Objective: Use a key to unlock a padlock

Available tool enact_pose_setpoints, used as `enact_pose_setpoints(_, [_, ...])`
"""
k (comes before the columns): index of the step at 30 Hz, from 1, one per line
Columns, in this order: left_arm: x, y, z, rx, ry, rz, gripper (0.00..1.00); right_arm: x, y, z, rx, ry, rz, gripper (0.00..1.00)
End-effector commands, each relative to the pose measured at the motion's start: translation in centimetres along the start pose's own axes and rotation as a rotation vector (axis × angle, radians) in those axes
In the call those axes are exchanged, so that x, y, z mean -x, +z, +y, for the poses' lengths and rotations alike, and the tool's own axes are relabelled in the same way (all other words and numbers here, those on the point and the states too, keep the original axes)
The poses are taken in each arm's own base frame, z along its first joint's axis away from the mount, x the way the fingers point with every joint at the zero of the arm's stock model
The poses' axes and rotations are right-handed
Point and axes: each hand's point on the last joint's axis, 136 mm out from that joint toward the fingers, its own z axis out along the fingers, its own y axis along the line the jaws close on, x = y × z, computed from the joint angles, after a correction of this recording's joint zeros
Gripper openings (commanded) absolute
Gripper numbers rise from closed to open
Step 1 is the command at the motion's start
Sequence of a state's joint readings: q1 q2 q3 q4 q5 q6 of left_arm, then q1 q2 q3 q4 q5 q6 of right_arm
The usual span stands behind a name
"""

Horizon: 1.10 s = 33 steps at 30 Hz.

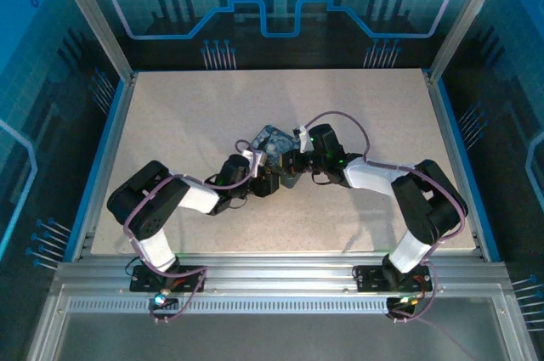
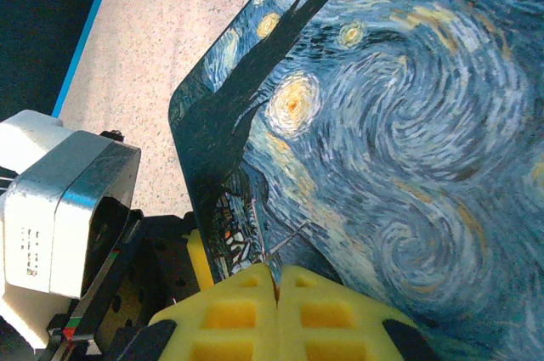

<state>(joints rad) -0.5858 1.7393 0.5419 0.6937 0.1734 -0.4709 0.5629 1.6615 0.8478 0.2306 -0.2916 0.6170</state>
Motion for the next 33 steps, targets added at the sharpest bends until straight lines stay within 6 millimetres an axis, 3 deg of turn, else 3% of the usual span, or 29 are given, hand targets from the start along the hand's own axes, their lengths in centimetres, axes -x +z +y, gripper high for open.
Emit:
enact_pose_setpoints(1, [1.9,0.1,-0.1,0.016,-0.047,-0.077,0.46,-1.8,-0.1,-0.4,-0.019,0.004,0.048,0.00])
enact_pose_setpoints(26, [3.0,0.3,-0.1,-0.010,-0.141,-0.151,0.35,-2.1,-0.1,-0.4,-0.018,0.005,0.049,0.00])
enact_pose_setpoints(33, [3.3,0.1,0.2,-0.008,-0.153,-0.160,0.40,-2.1,-0.2,-0.4,-0.021,0.003,0.051,0.00])
